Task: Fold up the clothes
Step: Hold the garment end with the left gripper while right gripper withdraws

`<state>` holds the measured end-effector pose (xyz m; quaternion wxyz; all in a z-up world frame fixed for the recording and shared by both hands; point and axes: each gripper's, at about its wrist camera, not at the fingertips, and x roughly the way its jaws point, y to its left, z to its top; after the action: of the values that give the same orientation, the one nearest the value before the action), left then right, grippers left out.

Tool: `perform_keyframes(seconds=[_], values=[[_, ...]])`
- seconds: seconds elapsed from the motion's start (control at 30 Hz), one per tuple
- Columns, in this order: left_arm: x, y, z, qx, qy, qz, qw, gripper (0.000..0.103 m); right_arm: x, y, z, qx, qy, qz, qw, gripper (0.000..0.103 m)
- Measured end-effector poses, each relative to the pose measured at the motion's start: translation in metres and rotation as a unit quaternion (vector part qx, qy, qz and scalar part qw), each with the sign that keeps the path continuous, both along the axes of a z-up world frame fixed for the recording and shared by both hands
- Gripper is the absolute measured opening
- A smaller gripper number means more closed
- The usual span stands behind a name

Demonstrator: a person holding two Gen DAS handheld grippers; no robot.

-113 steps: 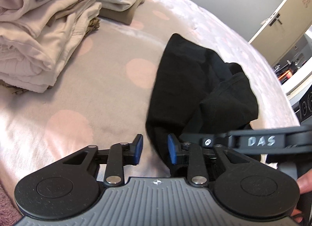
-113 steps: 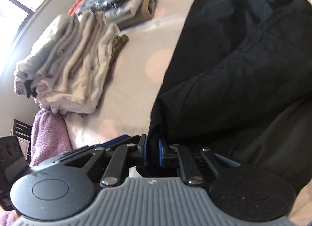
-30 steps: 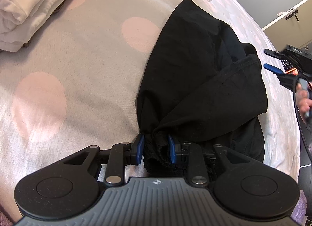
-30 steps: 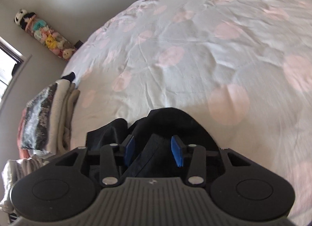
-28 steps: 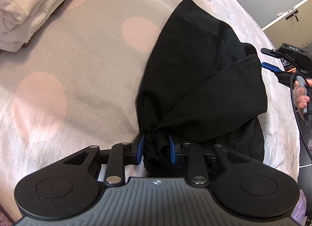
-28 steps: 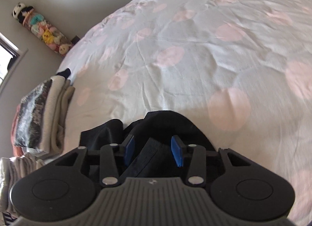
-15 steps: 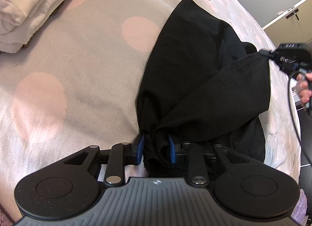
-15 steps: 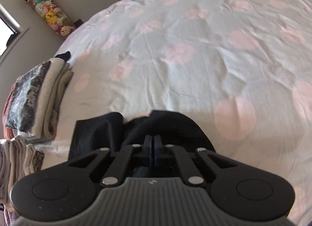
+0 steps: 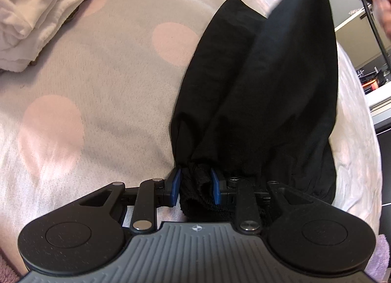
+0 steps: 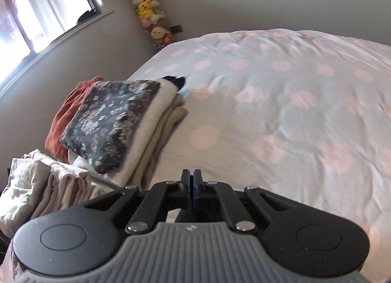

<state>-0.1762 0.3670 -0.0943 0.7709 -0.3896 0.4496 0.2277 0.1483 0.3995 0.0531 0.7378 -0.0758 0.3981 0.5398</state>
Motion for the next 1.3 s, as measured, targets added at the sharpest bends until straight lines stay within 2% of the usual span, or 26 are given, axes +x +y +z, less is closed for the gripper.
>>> perform_keyframes(seconds=[0.17, 0.37, 0.43, 0.53, 0.67, 0.73, 0.8, 0.93, 1.07, 1.13, 1.17, 1.23, 1.27, 1.3], values=[[0.0, 0.0, 0.0, 0.0, 0.006, 0.002, 1.0, 0.024, -0.012, 0.042, -0.011, -0.02, -0.012, 0.018, 1.0, 0.003], [-0.006, 0.002, -0.002, -0.011, -0.001, 0.009, 0.9999, 0.024, -0.001, 0.073, -0.05, -0.059, -0.008, 0.005, 0.998, 0.004], [-0.007, 0.002, -0.003, -0.011, -0.001, 0.01, 0.9999, 0.024, 0.004, 0.074, -0.058, -0.058, -0.002, 0.002, 0.998, 0.011], [-0.008, 0.001, -0.003, -0.009, 0.0, 0.009, 0.9999, 0.024, 0.011, 0.068, -0.062, -0.059, 0.005, -0.001, 0.998, 0.012], [-0.01, 0.0, -0.002, -0.006, 0.001, 0.009, 0.9999, 0.024, 0.024, 0.048, -0.057, -0.062, -0.007, -0.003, 0.998, 0.012], [-0.011, -0.001, -0.002, -0.003, 0.002, 0.009, 1.0, 0.024, 0.035, 0.031, -0.057, -0.071, -0.011, -0.009, 0.997, 0.019], [-0.012, -0.002, -0.002, 0.0, 0.002, 0.008, 1.0, 0.024, 0.045, 0.011, -0.061, -0.083, -0.014, -0.013, 0.996, 0.036], [-0.013, -0.004, -0.002, 0.006, 0.005, 0.007, 1.0, 0.024, 0.064, -0.026, -0.077, -0.119, -0.022, -0.021, 0.992, 0.037], [-0.015, -0.006, -0.001, 0.011, 0.008, 0.005, 0.9999, 0.024, 0.077, -0.05, -0.094, -0.13, -0.005, -0.029, 0.991, 0.062], [-0.015, -0.006, -0.001, 0.012, 0.009, 0.005, 0.9999, 0.024, 0.077, -0.054, -0.103, -0.131, 0.005, -0.027, 0.991, 0.066], [-0.014, -0.005, -0.001, 0.012, 0.01, 0.006, 0.9999, 0.024, 0.077, -0.054, -0.107, -0.133, 0.01, -0.026, 0.991, 0.064], [-0.014, -0.005, -0.002, 0.013, 0.011, 0.005, 0.9999, 0.024, 0.075, -0.055, -0.115, -0.138, 0.019, -0.028, 0.99, 0.025], [-0.015, -0.005, -0.002, 0.012, 0.01, 0.006, 0.9999, 0.024, 0.075, -0.055, -0.119, -0.14, 0.023, -0.029, 0.989, 0.003], [-0.016, -0.004, -0.003, 0.011, 0.01, 0.006, 0.9999, 0.024, 0.075, -0.055, -0.122, -0.142, 0.021, -0.034, 0.989, 0.003]])
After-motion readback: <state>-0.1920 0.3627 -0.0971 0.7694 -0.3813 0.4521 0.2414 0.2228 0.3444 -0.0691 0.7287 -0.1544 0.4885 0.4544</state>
